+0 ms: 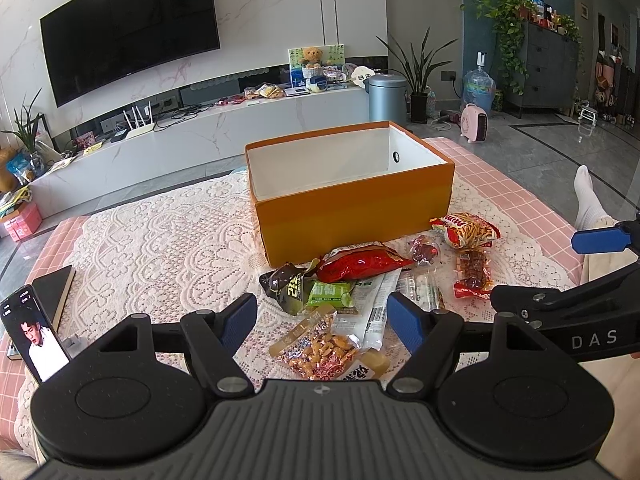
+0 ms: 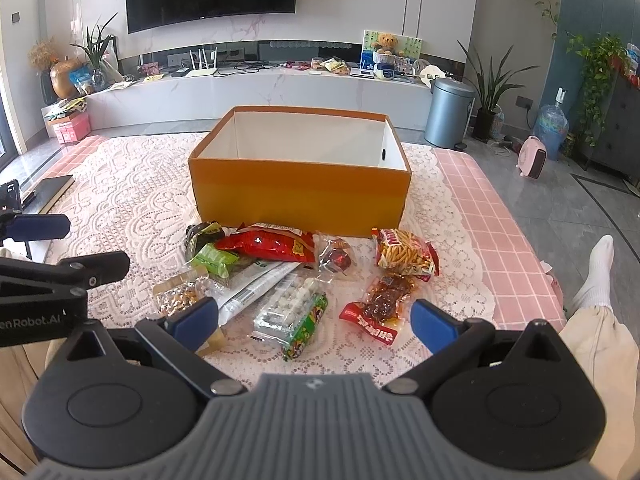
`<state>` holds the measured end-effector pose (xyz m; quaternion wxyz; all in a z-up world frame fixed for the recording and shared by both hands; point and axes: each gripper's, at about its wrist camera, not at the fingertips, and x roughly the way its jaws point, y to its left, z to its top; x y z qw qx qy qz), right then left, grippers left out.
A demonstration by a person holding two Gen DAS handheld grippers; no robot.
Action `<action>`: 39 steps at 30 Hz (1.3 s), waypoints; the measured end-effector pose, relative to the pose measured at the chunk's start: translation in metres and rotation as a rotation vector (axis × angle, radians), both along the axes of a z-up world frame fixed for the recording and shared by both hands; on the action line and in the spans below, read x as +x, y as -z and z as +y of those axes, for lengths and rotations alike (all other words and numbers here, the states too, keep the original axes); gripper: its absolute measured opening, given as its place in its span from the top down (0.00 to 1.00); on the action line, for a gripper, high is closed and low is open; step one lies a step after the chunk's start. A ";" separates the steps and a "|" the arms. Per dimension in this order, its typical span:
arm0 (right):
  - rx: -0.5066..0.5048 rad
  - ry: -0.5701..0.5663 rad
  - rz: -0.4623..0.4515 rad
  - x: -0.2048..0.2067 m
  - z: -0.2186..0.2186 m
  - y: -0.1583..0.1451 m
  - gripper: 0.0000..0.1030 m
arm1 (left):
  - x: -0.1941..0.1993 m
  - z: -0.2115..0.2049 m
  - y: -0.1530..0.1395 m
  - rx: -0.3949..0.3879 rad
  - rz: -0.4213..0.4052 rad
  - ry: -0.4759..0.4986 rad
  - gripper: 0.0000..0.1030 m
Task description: Organize snacks
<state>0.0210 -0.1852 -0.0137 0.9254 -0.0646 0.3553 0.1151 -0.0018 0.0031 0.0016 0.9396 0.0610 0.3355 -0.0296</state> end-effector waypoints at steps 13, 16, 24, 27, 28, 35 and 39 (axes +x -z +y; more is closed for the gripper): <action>-0.005 0.003 0.012 0.000 0.000 -0.003 0.04 | 0.000 0.000 0.000 -0.001 0.000 0.000 0.15; -0.007 0.003 0.016 0.001 0.001 -0.004 0.04 | 0.000 0.000 0.000 -0.001 0.000 0.000 0.15; -0.009 0.004 0.020 0.002 0.002 -0.003 0.04 | 0.000 0.000 0.000 -0.002 0.000 -0.001 0.15; -0.009 0.004 0.021 0.002 0.002 -0.003 0.04 | 0.000 0.001 0.000 -0.001 0.000 0.000 0.16; -0.009 0.003 0.021 0.002 0.002 -0.003 0.04 | 0.000 0.000 0.000 -0.001 0.000 0.000 0.16; -0.010 0.003 0.021 0.002 0.002 -0.003 0.04 | 0.000 0.001 0.000 -0.001 0.001 0.000 0.15; -0.010 0.003 0.023 0.002 0.002 -0.003 0.04 | 0.000 0.000 0.000 -0.002 0.001 -0.001 0.16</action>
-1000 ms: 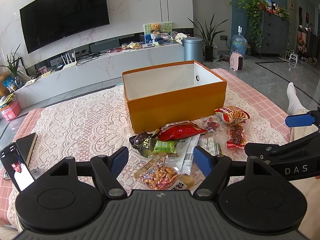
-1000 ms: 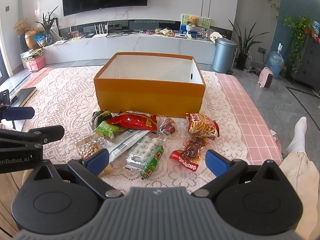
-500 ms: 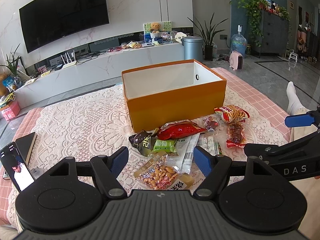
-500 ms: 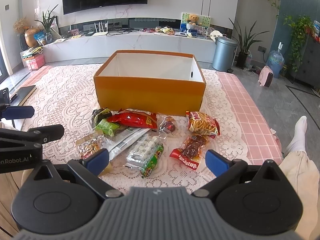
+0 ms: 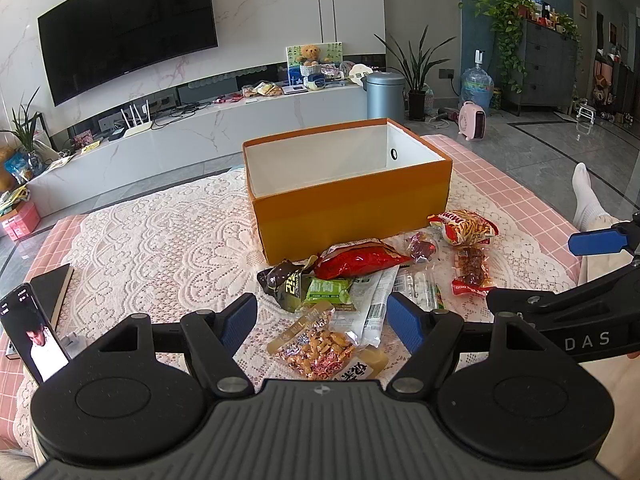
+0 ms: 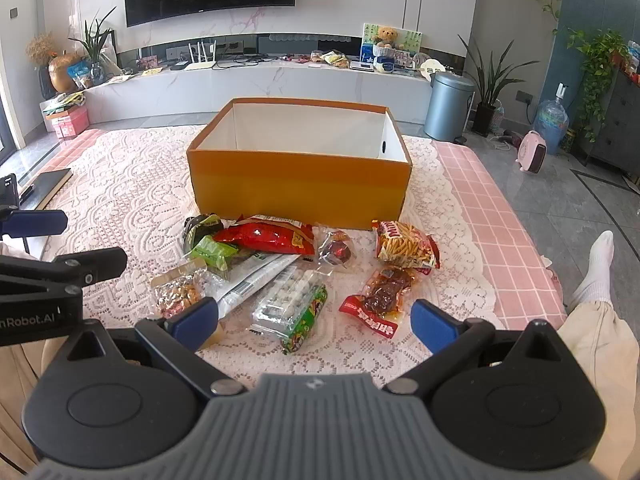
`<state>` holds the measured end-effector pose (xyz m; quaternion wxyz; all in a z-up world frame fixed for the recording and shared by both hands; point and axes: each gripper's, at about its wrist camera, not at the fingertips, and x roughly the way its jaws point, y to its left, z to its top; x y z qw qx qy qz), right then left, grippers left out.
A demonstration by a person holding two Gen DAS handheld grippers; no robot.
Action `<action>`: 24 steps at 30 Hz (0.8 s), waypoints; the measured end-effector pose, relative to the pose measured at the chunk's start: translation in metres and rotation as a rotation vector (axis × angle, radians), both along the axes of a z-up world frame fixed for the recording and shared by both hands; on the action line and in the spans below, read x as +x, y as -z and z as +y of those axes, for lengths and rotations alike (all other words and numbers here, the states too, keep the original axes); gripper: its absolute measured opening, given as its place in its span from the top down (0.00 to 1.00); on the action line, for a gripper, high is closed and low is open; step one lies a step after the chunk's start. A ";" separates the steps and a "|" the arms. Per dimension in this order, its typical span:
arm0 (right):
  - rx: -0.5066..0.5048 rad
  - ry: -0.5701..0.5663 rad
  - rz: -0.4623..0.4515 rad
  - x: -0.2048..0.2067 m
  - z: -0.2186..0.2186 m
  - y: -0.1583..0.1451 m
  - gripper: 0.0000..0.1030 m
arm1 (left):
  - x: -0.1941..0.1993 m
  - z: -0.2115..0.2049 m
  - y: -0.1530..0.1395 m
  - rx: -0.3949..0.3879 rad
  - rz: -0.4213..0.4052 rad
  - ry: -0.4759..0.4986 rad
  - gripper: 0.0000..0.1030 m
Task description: Organize snacks
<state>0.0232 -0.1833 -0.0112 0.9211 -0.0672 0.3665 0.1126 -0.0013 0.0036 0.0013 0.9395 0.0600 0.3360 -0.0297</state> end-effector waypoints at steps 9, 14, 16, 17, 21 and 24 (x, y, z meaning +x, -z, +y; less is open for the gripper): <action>-0.001 0.001 0.005 -0.001 -0.001 0.002 0.04 | -0.001 -0.001 0.001 -0.001 0.002 0.004 0.16; 0.020 -0.008 -0.002 -0.001 -0.003 0.002 0.04 | -0.001 -0.002 0.010 -0.047 0.037 0.039 0.25; 0.038 -0.020 -0.018 -0.002 -0.004 0.002 0.04 | 0.000 -0.002 0.013 -0.070 0.051 0.055 0.30; 0.046 -0.029 -0.028 -0.003 -0.005 0.003 0.04 | 0.001 -0.003 0.015 -0.073 0.058 0.058 0.32; 0.062 -0.047 -0.045 0.001 -0.007 0.008 0.04 | 0.006 -0.002 0.022 -0.086 0.072 0.061 0.40; 0.070 -0.041 -0.022 0.008 -0.008 0.015 0.04 | 0.011 0.001 0.027 -0.116 0.080 0.068 0.43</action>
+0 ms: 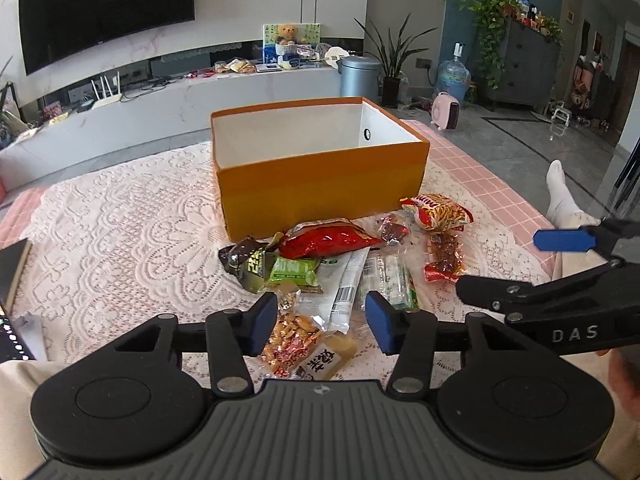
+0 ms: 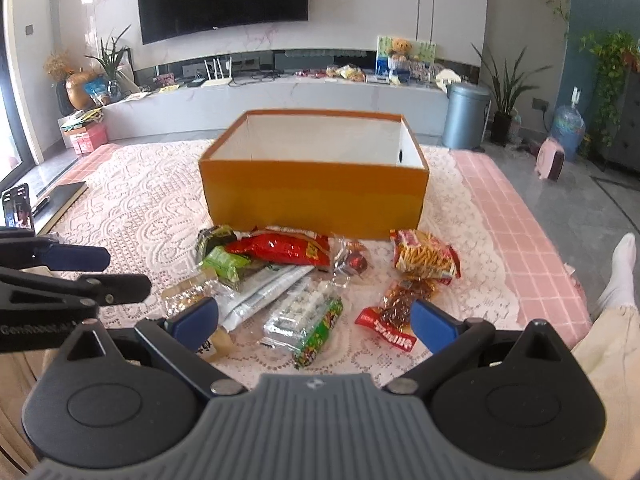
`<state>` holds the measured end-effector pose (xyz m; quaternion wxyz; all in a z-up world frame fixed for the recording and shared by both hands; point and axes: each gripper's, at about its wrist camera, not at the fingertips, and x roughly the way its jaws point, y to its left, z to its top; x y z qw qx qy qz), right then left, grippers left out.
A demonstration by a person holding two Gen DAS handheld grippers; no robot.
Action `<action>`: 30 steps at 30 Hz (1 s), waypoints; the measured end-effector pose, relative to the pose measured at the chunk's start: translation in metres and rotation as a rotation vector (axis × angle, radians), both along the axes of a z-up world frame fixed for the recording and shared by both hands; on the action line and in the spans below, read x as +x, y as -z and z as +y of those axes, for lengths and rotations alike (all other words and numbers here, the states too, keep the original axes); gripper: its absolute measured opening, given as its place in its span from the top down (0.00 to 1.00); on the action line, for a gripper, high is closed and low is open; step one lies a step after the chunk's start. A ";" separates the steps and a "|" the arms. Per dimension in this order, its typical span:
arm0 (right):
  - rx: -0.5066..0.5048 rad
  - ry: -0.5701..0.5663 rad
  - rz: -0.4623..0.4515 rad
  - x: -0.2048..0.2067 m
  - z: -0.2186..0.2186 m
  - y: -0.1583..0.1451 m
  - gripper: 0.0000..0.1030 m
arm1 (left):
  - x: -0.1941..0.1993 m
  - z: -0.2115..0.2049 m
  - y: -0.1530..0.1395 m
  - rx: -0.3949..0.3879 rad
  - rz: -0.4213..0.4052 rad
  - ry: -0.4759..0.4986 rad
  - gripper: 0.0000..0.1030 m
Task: Organize snacks
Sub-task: 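Move the left tool to the clear peanut bag while the right tool approaches the clear white-candy bag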
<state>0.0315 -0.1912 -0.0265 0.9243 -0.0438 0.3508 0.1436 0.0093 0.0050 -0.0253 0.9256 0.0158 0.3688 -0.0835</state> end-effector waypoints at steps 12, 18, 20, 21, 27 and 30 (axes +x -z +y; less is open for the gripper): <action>-0.007 0.066 0.109 0.036 -0.015 0.042 0.04 | 0.027 0.031 0.025 -0.105 0.106 -0.054 0.16; -0.018 0.056 0.146 0.048 -0.017 0.057 0.15 | 0.038 0.040 0.045 -0.148 0.188 -0.047 0.15; -0.021 0.053 0.163 0.052 -0.017 0.062 0.18 | 0.042 0.040 0.051 -0.152 0.208 -0.041 0.15; -0.021 0.055 0.173 0.054 -0.018 0.066 0.20 | 0.045 0.039 0.053 -0.152 0.214 -0.041 0.15; 0.075 0.053 0.232 0.070 -0.014 0.074 0.29 | 0.064 0.044 0.069 -0.177 0.300 -0.117 0.15; 0.088 0.026 0.211 0.076 -0.004 0.074 0.33 | 0.075 0.052 0.078 -0.212 0.364 -0.201 0.15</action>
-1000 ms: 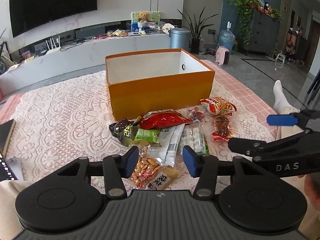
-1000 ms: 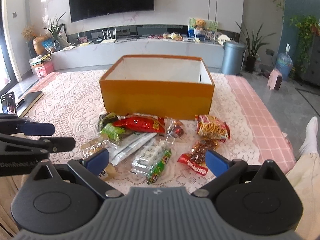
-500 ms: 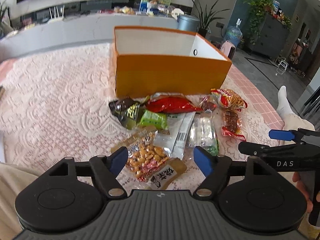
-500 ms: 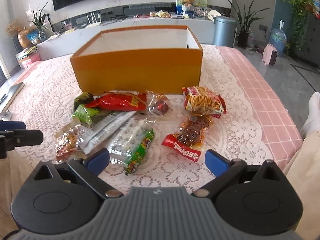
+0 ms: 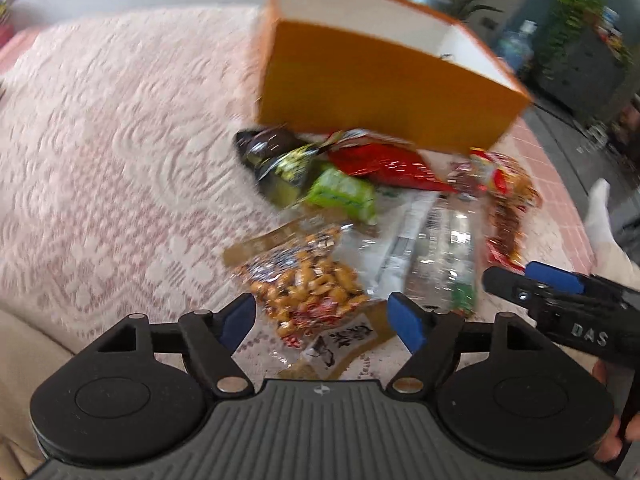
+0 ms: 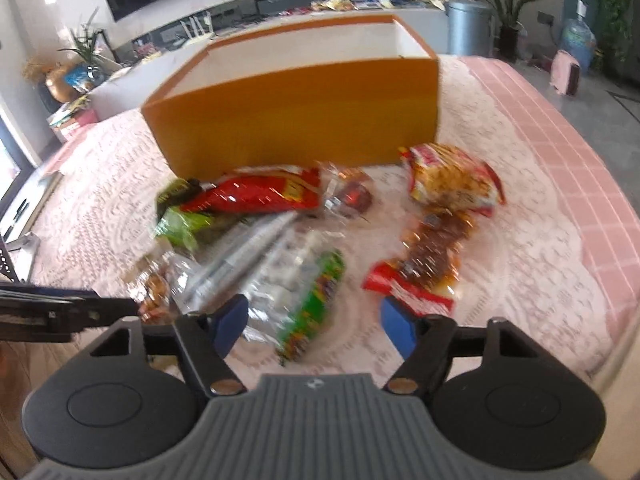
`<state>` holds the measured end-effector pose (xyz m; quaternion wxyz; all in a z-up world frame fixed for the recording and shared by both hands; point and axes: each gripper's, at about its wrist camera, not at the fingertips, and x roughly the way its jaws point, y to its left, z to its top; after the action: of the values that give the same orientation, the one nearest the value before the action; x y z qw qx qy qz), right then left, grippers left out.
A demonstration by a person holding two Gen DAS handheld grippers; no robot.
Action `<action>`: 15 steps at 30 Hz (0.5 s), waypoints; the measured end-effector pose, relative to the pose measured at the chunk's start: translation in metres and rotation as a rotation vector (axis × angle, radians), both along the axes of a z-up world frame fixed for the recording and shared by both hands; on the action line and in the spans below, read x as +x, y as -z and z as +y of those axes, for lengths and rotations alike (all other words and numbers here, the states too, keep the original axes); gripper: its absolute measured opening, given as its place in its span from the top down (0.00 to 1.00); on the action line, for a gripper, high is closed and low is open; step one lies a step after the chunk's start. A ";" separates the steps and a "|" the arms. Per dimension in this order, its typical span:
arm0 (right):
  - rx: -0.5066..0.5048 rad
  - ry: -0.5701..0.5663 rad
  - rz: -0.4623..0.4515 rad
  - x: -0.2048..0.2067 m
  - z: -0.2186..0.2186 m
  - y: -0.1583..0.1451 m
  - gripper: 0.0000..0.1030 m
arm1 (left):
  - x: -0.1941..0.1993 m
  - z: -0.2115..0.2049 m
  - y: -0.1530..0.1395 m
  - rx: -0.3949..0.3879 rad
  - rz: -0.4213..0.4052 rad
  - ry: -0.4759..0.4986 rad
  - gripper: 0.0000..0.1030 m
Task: Organize snacks
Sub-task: 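Move the left tool to the clear peanut bag while the right tool approaches the clear white-candy bag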
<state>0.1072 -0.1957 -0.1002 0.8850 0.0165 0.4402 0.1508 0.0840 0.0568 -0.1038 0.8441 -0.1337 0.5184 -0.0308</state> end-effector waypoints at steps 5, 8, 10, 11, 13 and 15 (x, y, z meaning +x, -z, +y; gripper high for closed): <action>0.011 -0.002 -0.001 0.017 0.009 0.007 0.35 | 0.009 0.006 0.012 -0.028 0.055 -0.072 0.15; 0.015 0.011 0.016 0.025 0.010 0.014 0.44 | 0.014 0.007 0.019 -0.063 0.076 -0.106 0.14; 0.015 0.012 0.024 0.028 0.011 0.018 0.47 | 0.017 0.006 0.023 -0.051 0.082 -0.129 0.14; 0.016 0.011 0.027 0.030 0.011 0.020 0.48 | 0.019 0.006 0.024 -0.047 0.081 -0.135 0.12; 0.013 0.007 0.030 0.033 0.013 0.024 0.48 | 0.021 0.007 0.027 -0.054 0.084 -0.140 0.08; 0.007 0.000 0.031 0.035 0.016 0.028 0.48 | 0.023 0.008 0.030 -0.054 0.092 -0.144 0.07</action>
<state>0.1426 -0.1799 -0.1285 0.8780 0.0217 0.4533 0.1521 0.1071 0.0650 -0.1334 0.8154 -0.1947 0.5447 0.0219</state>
